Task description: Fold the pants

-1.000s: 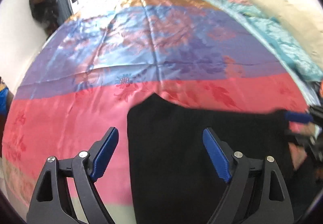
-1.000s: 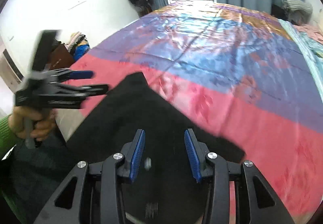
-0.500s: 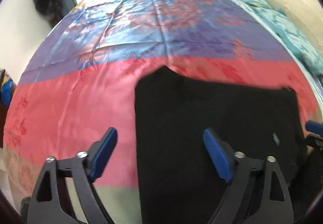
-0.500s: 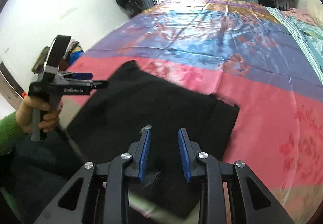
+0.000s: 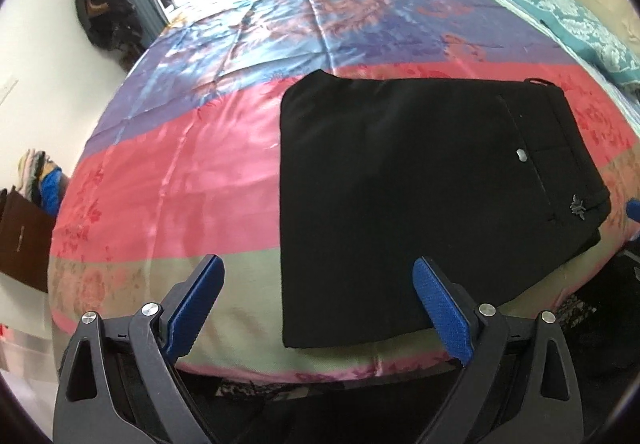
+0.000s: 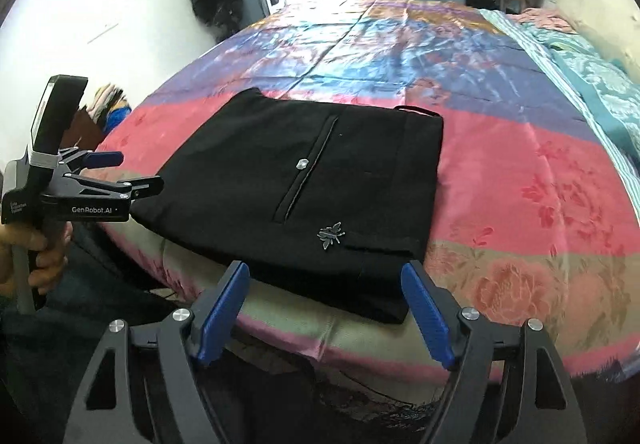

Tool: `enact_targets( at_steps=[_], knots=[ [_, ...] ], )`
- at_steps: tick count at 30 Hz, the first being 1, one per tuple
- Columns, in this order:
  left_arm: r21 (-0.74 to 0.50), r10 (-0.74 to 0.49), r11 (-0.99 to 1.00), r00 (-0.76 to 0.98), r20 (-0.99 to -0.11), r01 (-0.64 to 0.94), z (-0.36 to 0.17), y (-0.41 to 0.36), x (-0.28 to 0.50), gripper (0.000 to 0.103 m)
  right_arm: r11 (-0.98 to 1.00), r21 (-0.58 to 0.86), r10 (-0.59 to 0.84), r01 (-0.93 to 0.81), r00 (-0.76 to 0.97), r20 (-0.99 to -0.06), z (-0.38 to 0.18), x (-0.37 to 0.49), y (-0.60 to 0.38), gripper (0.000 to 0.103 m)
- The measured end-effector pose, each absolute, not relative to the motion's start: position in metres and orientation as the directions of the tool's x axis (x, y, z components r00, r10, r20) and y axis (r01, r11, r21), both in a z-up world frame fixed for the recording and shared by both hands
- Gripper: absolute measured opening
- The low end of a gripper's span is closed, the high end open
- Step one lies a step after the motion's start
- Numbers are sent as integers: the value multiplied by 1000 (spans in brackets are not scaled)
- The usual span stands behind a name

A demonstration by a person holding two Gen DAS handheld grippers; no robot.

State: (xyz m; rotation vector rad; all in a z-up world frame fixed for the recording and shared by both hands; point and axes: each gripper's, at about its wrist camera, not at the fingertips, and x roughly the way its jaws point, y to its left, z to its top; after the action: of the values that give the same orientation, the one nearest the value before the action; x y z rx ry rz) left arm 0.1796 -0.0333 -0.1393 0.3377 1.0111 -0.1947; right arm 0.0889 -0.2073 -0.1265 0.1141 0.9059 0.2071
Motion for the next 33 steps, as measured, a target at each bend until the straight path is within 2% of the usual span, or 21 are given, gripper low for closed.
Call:
enact_targets(
  at_steps=[17, 25, 33],
  knots=[
    [209, 15, 926, 523, -852, 314, -141, -42, 165, 96, 974, 218, 205, -54, 612, -764, -130, 70, -210, 78],
    [151, -22, 949, 538, -843, 277, -141, -32, 161, 96, 956, 287, 184, 62, 636, -750, -131, 71, -238, 79],
    [134, -24, 961, 552, -834, 244, -141, -27, 165, 97, 955, 288, 171, 79, 647, -743, -131, 72, -243, 79]
  ],
)
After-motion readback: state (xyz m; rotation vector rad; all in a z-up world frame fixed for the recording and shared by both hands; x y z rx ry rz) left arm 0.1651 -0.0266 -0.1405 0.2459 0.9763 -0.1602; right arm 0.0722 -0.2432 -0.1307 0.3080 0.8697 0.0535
